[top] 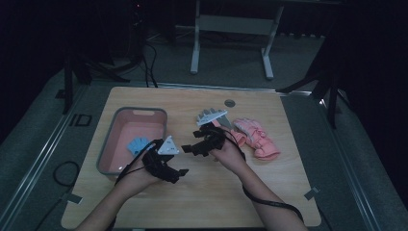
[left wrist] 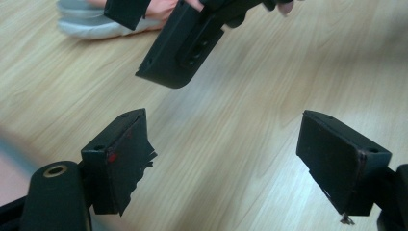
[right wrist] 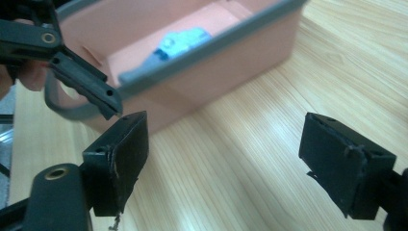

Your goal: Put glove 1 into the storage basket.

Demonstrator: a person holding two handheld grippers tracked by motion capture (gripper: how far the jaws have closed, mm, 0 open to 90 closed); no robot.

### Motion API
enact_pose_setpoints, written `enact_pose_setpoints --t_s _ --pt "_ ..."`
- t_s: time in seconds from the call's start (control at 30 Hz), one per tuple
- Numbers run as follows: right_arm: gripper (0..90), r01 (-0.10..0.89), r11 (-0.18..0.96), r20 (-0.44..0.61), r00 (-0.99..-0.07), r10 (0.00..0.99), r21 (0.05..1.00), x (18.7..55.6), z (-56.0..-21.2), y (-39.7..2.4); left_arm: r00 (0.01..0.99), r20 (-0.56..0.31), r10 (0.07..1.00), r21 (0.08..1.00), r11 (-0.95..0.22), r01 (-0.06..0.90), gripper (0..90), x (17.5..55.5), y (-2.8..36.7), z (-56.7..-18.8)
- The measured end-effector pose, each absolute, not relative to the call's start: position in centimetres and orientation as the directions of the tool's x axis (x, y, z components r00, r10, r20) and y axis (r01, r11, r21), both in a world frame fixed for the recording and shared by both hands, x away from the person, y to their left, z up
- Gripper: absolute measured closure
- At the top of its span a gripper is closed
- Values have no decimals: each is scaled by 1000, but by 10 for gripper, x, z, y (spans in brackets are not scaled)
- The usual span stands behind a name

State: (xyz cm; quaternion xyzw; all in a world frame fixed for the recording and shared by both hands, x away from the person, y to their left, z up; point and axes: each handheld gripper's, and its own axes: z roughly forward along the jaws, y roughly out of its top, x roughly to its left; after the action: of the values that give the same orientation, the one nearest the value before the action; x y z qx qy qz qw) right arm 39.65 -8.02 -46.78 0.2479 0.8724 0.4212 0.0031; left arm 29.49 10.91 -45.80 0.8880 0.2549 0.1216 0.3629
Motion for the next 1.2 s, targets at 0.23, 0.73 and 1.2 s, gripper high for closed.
enact_pose_setpoints --t_s 0.23,0.73,1.2 --pt "154 438 519 186 -864 467 734 390 -475 -107 871 19 492 713 -617 333 193 293 83 -469" --pt "147 414 562 111 -862 494 716 373 -490 -146 883 -50 466 720 -596 355 56 292 51 -515" --pt "148 464 540 154 -839 522 702 364 -509 -172 890 -45 454 706 -616 349 40 286 39 -551"
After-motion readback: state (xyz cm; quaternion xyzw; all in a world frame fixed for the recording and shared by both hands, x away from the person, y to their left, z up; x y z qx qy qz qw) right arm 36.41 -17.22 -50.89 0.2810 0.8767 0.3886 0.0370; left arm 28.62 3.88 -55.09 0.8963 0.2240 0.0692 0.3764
